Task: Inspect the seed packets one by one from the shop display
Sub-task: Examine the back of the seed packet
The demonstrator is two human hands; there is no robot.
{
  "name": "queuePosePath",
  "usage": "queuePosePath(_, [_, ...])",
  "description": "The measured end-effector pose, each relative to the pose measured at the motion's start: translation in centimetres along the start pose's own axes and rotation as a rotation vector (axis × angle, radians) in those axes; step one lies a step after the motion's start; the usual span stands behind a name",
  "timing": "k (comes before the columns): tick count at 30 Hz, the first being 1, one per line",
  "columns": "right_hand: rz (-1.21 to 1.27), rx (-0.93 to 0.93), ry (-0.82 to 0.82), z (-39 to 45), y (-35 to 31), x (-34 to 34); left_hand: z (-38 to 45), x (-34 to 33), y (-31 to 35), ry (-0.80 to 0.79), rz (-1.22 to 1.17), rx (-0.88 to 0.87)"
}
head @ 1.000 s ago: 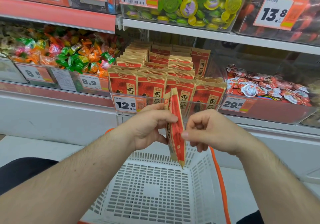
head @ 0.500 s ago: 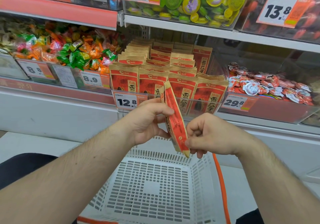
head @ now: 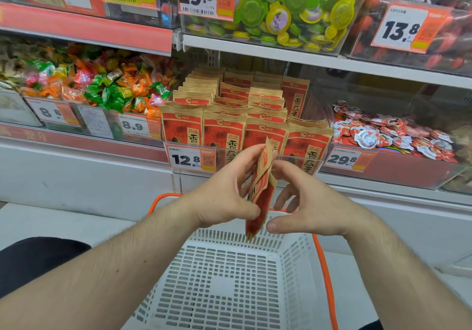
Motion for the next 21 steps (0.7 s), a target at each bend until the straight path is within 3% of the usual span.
queuePosePath(7, [0.196,-0.003,0.219,0.5,0.3,-0.5,0.1,0.3,-0.3,-0.060,-0.311,0.081])
queuePosePath(12, [0.352,-0.021,0.362,0.7,0.2,0.0,0.8,0.6,0.2,0.034,-0.459,0.100])
queuePosePath(16, [0.533,-0.050,0.539,0.1,0.4,1.5,1.2,0.3,0.8,0.226,-0.247,0.115])
queuePosePath(21, [0.705,-0.070,0.662,-0.4,0.0,3.4,2.6,-0.3,3.6,0.345,-0.010,0.023])
Point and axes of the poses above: each hand's wrist, its own z-axis towards the middle knuckle, its own x-axis out of the back of the hand, y = z × x, the point moved 2 cm from there along z, towards the middle knuckle, and after that the axes turned 9 degrees about x, right-handed, at the moved point
